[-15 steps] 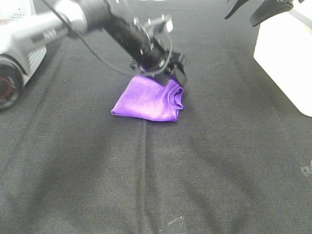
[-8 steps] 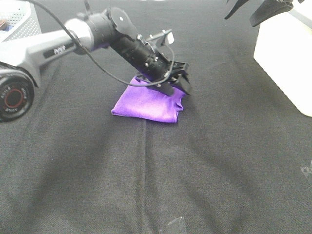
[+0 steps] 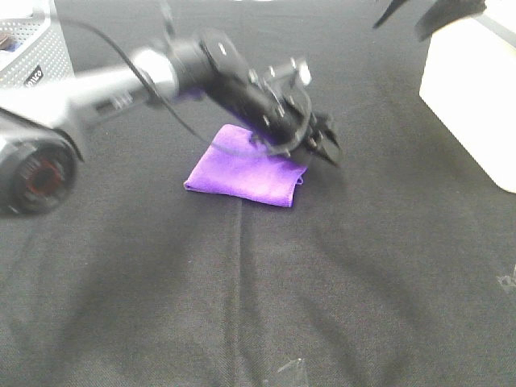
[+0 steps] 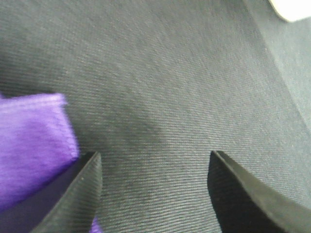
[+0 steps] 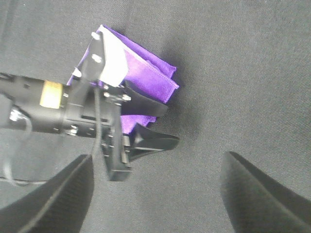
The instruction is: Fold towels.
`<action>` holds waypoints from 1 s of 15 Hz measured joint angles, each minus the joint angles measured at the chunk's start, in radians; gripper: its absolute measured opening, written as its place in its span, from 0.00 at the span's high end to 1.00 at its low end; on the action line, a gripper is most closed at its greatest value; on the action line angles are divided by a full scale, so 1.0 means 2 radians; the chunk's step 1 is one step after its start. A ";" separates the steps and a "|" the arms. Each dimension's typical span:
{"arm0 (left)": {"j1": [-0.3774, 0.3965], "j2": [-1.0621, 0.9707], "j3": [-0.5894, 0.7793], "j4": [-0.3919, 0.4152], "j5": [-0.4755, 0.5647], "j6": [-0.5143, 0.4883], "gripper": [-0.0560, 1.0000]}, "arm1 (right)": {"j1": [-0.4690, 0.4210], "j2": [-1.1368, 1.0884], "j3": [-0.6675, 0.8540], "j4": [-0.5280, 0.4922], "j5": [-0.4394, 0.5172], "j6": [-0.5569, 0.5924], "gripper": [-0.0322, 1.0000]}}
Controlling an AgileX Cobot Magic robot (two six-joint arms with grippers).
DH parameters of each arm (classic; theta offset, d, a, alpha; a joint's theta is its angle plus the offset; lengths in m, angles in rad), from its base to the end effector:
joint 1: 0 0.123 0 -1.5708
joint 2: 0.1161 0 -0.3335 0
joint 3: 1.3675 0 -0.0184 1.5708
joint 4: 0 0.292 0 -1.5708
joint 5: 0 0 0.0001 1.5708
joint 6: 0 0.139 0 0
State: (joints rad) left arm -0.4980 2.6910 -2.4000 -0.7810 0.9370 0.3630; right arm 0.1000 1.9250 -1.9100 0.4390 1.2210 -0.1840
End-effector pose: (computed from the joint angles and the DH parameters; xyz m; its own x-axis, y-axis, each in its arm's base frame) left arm 0.5502 -0.3889 0.0968 -0.8282 0.2937 -0.4774 0.5435 0.6287 -0.5562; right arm 0.4890 0.1049 0.3452 -0.8869 -0.1115 -0.4484 -0.2880 0.8923 0.3478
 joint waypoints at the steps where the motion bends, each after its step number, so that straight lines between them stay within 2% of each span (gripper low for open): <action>1: 0.007 -0.018 0.000 0.012 0.019 0.001 0.38 | 0.000 -0.013 0.000 -0.002 0.000 0.000 0.29; 4: 0.038 -0.085 -0.003 0.075 0.073 -0.002 0.38 | 0.000 -0.056 0.000 -0.021 0.001 0.001 0.29; 5: 0.056 -0.112 -0.004 0.127 0.097 -0.025 0.38 | 0.000 -0.074 0.000 -0.046 0.001 0.015 0.29; 6: 0.061 -0.120 -0.004 0.146 0.109 -0.037 0.38 | 0.000 -0.079 0.000 -0.060 0.001 0.022 0.29; 8: 0.081 -0.149 -0.004 0.223 0.133 -0.080 0.38 | 0.000 -0.097 0.002 -0.101 0.001 0.044 0.29; 9: 0.096 -0.173 -0.004 0.279 0.135 -0.103 0.38 | -0.001 -0.111 0.007 -0.120 0.001 0.049 0.29; 11: 0.121 -0.212 -0.002 0.313 0.137 -0.128 0.38 | -0.004 -0.131 0.025 -0.140 0.001 0.050 0.29; 12: 0.128 -0.224 0.001 0.316 0.137 -0.133 0.38 | -0.008 -0.138 0.035 -0.143 0.001 0.050 0.29; 15: 0.218 -0.316 0.086 0.336 0.137 -0.150 0.38 | -0.048 -0.204 0.132 -0.153 0.001 0.050 0.29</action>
State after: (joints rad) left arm -0.0620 2.0580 -2.2290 -0.1100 1.2100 0.0630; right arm 0.0040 1.5160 -1.6470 0.1320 1.2220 -0.0840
